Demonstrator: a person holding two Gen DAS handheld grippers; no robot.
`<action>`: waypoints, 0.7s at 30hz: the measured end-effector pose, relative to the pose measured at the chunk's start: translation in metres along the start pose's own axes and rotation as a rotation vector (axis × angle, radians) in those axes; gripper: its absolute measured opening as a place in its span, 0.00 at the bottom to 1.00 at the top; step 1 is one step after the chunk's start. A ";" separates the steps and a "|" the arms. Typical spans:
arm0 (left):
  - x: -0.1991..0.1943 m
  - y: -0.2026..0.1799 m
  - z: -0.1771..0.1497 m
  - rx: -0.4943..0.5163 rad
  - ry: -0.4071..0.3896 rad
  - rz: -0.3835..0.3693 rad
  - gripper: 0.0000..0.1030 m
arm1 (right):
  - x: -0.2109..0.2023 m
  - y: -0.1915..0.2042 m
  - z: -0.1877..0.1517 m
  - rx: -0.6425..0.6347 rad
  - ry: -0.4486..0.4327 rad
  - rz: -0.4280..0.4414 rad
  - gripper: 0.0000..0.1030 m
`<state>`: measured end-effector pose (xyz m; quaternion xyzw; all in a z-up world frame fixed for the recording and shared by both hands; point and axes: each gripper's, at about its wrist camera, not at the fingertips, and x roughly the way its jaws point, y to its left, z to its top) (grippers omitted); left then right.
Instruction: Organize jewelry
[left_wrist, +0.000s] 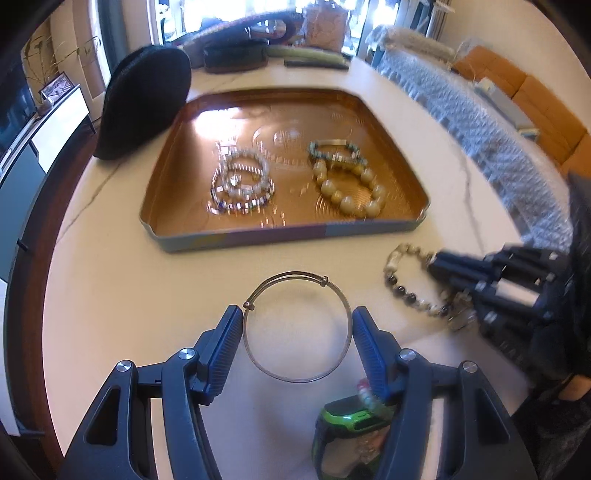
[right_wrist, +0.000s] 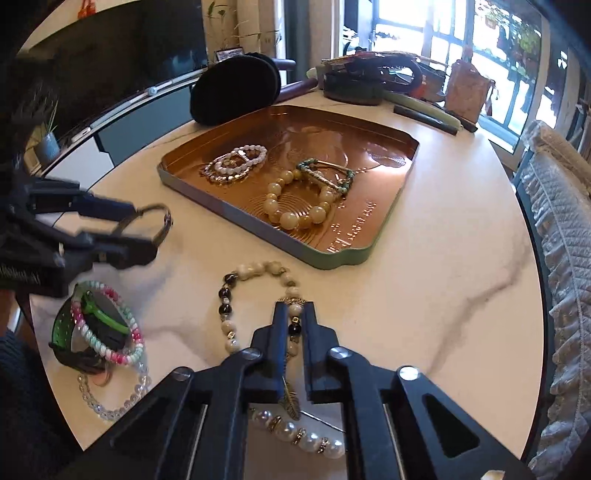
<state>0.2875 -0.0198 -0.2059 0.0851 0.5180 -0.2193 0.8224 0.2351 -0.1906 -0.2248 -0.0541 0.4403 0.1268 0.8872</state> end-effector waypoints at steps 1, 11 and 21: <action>0.001 0.000 0.000 -0.002 0.003 -0.002 0.59 | 0.000 -0.002 0.001 0.014 -0.005 -0.002 0.06; -0.047 0.009 0.009 -0.056 -0.153 -0.004 0.59 | -0.061 0.019 0.024 -0.026 -0.210 -0.014 0.06; -0.076 0.011 0.031 -0.064 -0.276 0.042 0.59 | -0.097 0.024 0.058 -0.045 -0.320 -0.021 0.06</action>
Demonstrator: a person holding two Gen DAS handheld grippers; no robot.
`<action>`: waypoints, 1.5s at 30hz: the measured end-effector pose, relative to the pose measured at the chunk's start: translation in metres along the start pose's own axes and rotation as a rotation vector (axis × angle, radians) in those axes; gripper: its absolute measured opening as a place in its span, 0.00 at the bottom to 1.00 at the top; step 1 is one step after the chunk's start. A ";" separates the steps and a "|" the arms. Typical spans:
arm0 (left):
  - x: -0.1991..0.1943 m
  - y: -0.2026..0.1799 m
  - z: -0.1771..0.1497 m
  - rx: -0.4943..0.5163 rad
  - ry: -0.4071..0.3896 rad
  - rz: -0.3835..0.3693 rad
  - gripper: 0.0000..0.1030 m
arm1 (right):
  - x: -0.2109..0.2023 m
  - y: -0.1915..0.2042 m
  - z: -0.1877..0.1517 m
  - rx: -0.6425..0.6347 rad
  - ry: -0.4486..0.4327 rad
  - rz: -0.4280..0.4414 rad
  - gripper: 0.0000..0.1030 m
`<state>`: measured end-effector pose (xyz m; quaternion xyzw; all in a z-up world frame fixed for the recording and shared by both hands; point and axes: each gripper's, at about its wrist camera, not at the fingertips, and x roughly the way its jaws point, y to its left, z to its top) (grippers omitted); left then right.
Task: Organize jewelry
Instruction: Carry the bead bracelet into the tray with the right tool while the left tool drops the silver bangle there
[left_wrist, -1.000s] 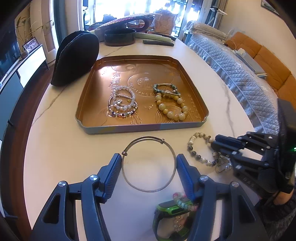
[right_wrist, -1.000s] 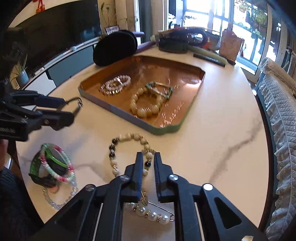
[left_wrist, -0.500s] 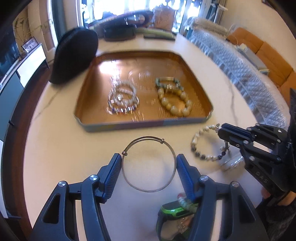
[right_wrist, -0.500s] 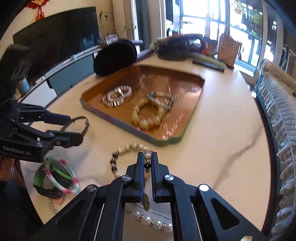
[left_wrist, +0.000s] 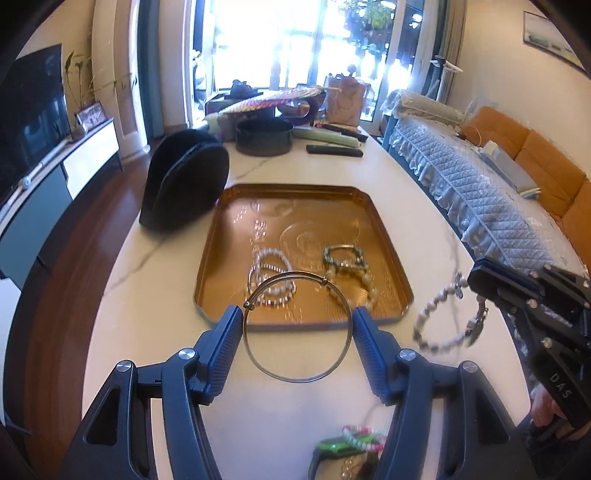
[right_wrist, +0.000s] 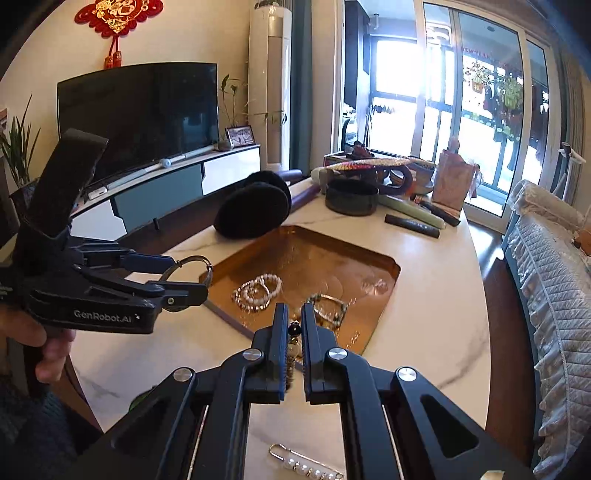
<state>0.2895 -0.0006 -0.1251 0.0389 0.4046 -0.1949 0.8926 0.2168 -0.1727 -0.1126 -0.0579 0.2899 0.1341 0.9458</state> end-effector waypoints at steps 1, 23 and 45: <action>-0.001 -0.002 0.002 0.014 -0.010 0.018 0.59 | 0.000 0.000 0.003 -0.001 -0.002 -0.006 0.06; 0.027 0.009 0.066 -0.043 -0.160 0.053 0.59 | 0.032 -0.031 0.064 0.063 -0.086 -0.005 0.06; 0.137 0.027 0.026 -0.033 0.136 0.099 0.59 | 0.147 -0.061 -0.003 0.171 0.203 0.060 0.06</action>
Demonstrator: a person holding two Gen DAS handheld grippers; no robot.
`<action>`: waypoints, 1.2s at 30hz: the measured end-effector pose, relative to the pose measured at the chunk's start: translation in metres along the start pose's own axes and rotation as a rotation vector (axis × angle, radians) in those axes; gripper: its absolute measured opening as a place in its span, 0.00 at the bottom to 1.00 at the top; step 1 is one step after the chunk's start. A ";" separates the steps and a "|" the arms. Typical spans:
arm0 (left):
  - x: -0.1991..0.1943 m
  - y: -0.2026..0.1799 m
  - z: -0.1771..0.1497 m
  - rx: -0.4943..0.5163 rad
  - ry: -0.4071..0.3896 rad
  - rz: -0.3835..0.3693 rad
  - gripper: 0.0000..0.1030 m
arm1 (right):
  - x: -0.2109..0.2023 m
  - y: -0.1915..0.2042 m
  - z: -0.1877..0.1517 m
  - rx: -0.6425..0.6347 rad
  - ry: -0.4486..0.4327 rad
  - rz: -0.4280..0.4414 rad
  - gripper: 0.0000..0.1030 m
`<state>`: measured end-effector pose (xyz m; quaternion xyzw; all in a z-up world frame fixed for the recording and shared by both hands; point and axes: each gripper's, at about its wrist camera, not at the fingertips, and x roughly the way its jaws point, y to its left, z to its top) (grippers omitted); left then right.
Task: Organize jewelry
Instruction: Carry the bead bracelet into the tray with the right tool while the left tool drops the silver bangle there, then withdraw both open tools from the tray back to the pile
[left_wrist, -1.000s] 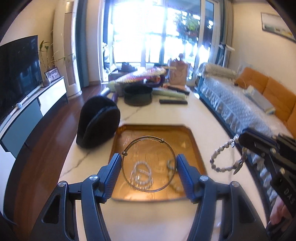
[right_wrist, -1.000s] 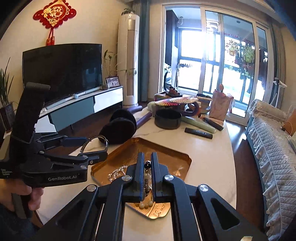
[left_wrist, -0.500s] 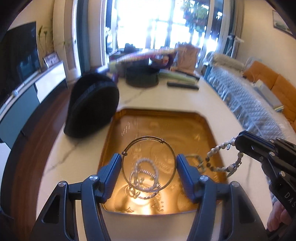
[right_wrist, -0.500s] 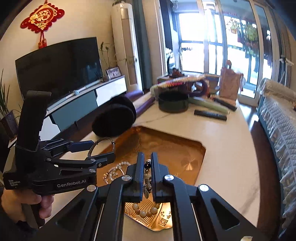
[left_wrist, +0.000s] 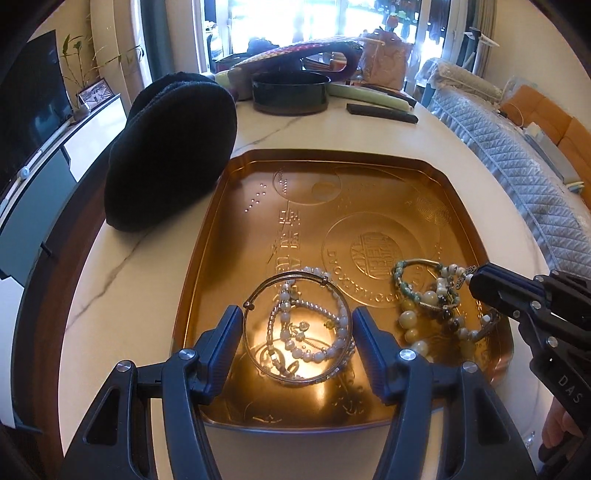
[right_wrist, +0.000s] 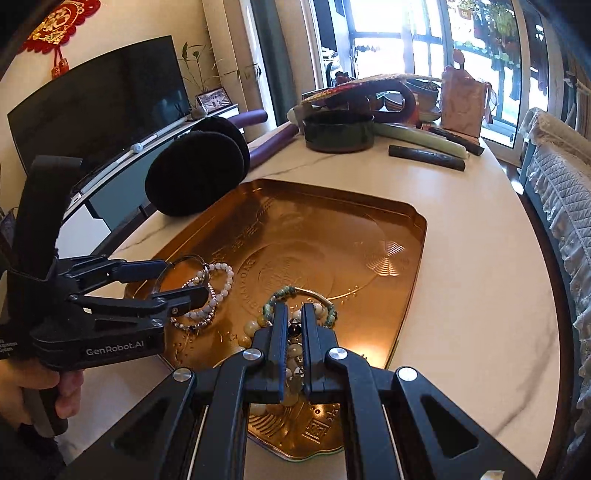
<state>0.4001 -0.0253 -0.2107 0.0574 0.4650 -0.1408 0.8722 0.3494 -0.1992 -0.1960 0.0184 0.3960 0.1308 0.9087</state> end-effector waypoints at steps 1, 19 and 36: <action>0.000 0.000 -0.001 0.003 0.002 0.003 0.59 | 0.000 -0.001 -0.001 0.002 0.002 -0.002 0.06; -0.096 -0.023 -0.050 0.180 -0.083 -0.049 0.96 | -0.099 0.002 -0.035 0.055 -0.090 0.041 0.58; -0.126 0.009 -0.087 0.073 -0.037 -0.063 0.96 | -0.081 0.088 -0.121 -0.148 0.222 0.280 0.12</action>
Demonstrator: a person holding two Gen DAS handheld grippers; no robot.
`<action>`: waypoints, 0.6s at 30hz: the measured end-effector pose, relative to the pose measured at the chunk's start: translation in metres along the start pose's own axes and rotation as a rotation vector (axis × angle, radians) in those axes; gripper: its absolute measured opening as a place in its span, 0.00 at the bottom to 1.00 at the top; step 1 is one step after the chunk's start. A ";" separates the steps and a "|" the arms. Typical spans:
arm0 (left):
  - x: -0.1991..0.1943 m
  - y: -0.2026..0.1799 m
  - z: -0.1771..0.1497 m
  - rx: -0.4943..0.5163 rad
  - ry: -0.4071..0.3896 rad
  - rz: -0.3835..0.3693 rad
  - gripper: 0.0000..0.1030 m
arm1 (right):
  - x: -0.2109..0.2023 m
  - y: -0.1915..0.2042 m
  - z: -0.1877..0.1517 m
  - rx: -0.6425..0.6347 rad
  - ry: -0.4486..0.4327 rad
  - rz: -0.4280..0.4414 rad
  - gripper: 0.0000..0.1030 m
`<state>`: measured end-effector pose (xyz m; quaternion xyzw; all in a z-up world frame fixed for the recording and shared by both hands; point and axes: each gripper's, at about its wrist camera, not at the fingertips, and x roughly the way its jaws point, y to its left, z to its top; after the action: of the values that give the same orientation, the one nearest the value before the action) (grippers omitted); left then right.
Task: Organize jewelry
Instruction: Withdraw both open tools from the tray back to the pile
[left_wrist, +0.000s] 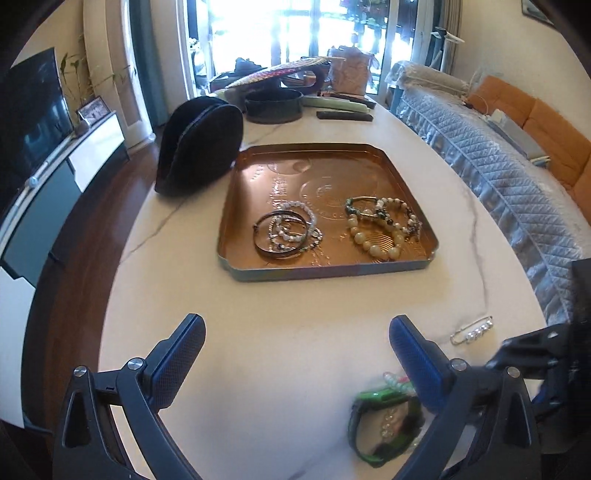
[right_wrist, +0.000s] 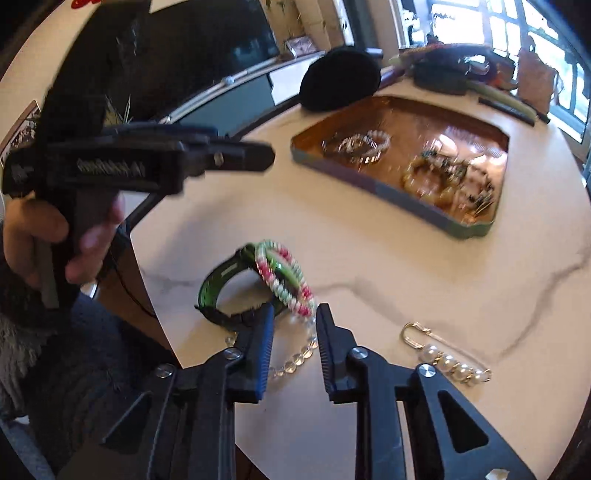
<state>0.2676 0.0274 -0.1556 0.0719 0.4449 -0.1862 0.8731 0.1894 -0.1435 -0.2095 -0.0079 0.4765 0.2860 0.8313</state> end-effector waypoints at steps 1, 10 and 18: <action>0.002 -0.001 0.002 0.001 0.003 -0.006 0.96 | 0.004 -0.003 0.000 0.007 0.005 -0.009 0.08; 0.023 -0.013 0.004 0.057 0.056 0.001 0.96 | 0.010 -0.036 0.020 0.135 -0.065 -0.067 0.05; 0.048 -0.028 0.001 0.115 0.124 -0.018 0.96 | -0.019 -0.043 0.015 0.159 -0.112 -0.096 0.59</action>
<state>0.2830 -0.0111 -0.1922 0.1293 0.4874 -0.2143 0.8365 0.2147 -0.1843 -0.1976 0.0512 0.4497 0.2071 0.8673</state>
